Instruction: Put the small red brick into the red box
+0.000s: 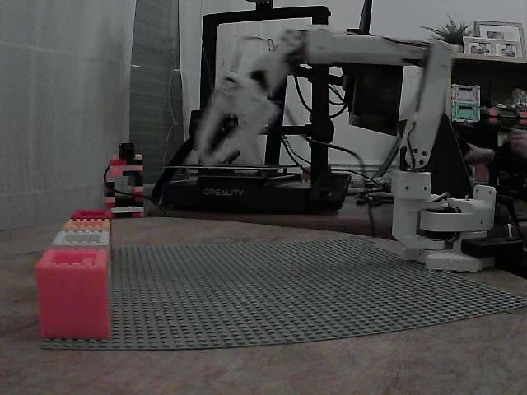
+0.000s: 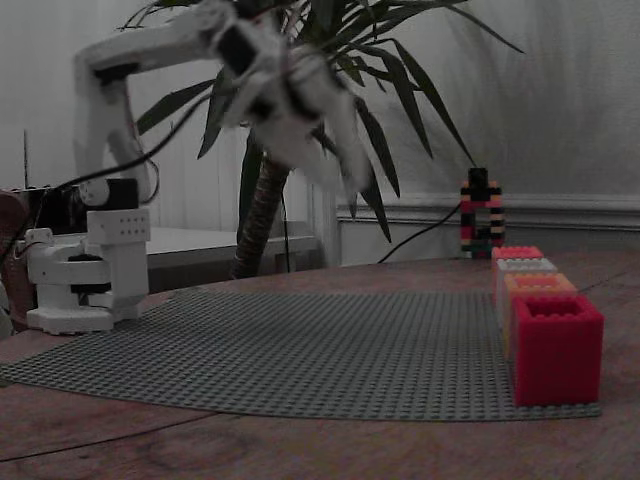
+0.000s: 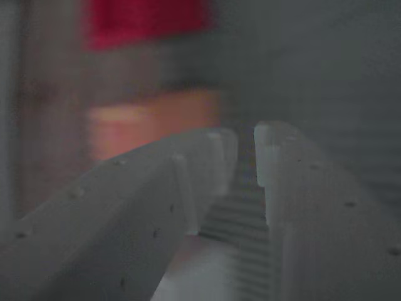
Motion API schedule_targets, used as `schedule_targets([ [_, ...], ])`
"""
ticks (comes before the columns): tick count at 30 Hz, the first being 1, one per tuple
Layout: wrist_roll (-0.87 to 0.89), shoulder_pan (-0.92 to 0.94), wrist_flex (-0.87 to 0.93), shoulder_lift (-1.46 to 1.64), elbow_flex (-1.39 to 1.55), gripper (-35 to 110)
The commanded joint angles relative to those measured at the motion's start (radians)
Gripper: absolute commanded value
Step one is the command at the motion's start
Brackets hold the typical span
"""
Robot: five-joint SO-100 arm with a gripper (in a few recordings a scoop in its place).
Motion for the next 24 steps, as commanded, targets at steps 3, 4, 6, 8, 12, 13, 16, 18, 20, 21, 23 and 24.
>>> schedule_targets([
  [3, 0.044, -0.044, 0.083, 0.511, 0.462, 0],
  [4, 0.060, -0.054, 0.106, 0.569, 0.506, 0],
  [6, 0.092, -0.078, 0.161, 0.669, 0.571, 0],
  [8, 0.123, -0.109, 0.210, 0.762, 0.618, 0],
  [12, 0.164, -0.160, 0.261, 0.917, 0.683, 0],
  [13, 0.169, -0.172, 0.267, 0.950, 0.696, 0],
  [16, 0.175, -0.215, 0.288, 1.034, 0.742, 0],
  [18, 0.179, -0.236, 0.305, 1.083, 0.772, 0],
  [20, 0.179, -0.247, 0.324, 1.126, 0.801, 0],
  [21, 0.179, -0.250, 0.331, 1.144, 0.813, 0],
  [23, 0.179, -0.256, 0.339, 1.163, 0.833, 0],
  [24, 0.179, -0.264, 0.342, 1.164, 0.839, 0],
])
